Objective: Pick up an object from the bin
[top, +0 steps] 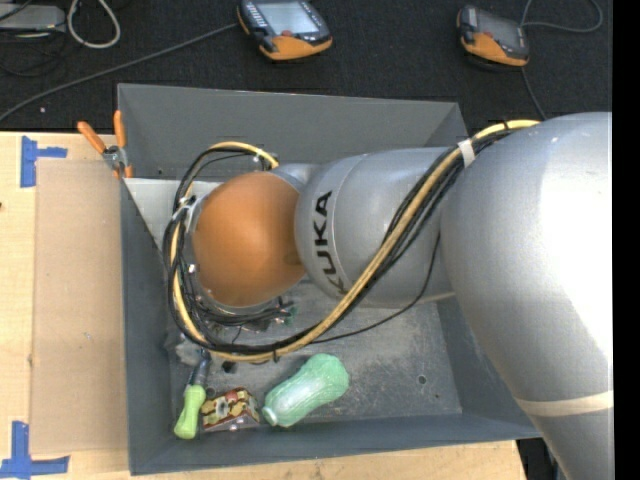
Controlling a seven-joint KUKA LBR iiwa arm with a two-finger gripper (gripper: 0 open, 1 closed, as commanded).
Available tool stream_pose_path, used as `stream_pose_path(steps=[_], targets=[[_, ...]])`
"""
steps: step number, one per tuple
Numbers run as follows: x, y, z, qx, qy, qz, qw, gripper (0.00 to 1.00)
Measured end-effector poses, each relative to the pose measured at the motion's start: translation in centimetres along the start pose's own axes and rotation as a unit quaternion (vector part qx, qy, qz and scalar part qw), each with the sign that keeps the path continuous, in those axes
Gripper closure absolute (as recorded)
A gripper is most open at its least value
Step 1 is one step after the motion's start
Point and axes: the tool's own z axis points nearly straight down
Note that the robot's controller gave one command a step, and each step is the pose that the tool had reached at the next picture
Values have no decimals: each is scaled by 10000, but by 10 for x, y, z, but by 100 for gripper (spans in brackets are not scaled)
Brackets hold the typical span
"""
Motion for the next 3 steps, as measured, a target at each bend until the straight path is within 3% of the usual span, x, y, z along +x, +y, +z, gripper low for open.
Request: stream_pose_path(steps=[3], targets=[[0, 1, -59, -24, 2, 40, 10000, 100]])
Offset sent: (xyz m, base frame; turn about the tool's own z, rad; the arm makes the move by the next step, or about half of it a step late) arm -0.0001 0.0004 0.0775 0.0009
